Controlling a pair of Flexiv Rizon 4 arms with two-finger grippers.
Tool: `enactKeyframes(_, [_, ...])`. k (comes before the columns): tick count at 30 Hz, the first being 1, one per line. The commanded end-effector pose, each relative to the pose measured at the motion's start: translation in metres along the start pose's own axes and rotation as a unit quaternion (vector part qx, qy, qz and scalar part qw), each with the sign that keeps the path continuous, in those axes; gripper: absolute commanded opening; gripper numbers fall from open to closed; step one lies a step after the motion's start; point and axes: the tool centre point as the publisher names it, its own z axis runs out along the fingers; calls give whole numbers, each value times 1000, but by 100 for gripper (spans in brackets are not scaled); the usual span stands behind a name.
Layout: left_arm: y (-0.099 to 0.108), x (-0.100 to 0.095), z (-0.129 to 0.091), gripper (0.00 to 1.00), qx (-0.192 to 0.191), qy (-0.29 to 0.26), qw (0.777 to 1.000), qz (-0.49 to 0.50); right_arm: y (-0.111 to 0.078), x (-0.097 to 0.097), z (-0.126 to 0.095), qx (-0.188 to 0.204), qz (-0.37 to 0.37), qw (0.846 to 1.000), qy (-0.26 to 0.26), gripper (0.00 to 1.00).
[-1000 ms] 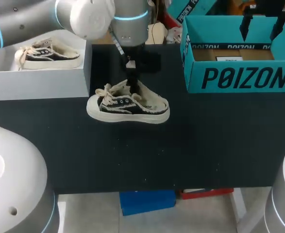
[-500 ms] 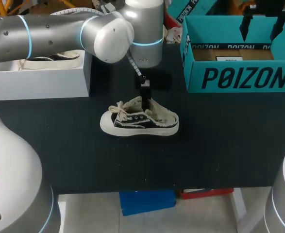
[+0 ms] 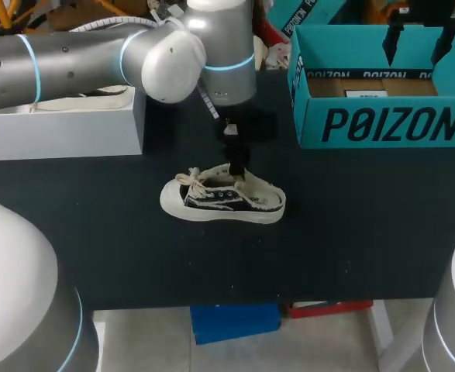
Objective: Take the shoe out of the shoebox, open the shoe tongue, remove and reinsert the insole, then place the shoe into the shoebox
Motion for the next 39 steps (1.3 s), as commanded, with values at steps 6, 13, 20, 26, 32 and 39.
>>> enactKeyframes(6, [72,56,-134,100,175,-45,978,107,0,0,0,0,0,1000,0,100])
enactKeyframes(13, [112,88,-153,100,210,-33,958,193,0,0,0,0,0,1000,0,100])
enactKeyframes(20, [112,88,-153,100,210,-33,958,193,0,0,0,0,0,1000,0,100])
enactKeyframes(26, [112,88,-153,100,210,-33,958,193,0,0,0,0,0,1000,0,100])
enactKeyframes(32, [112,88,-153,100,210,-33,958,193,0,0,0,0,0,1000,0,100])
enactKeyframes(39, [112,88,-153,100,210,-33,958,193,0,0,0,0,0,1000,0,100])
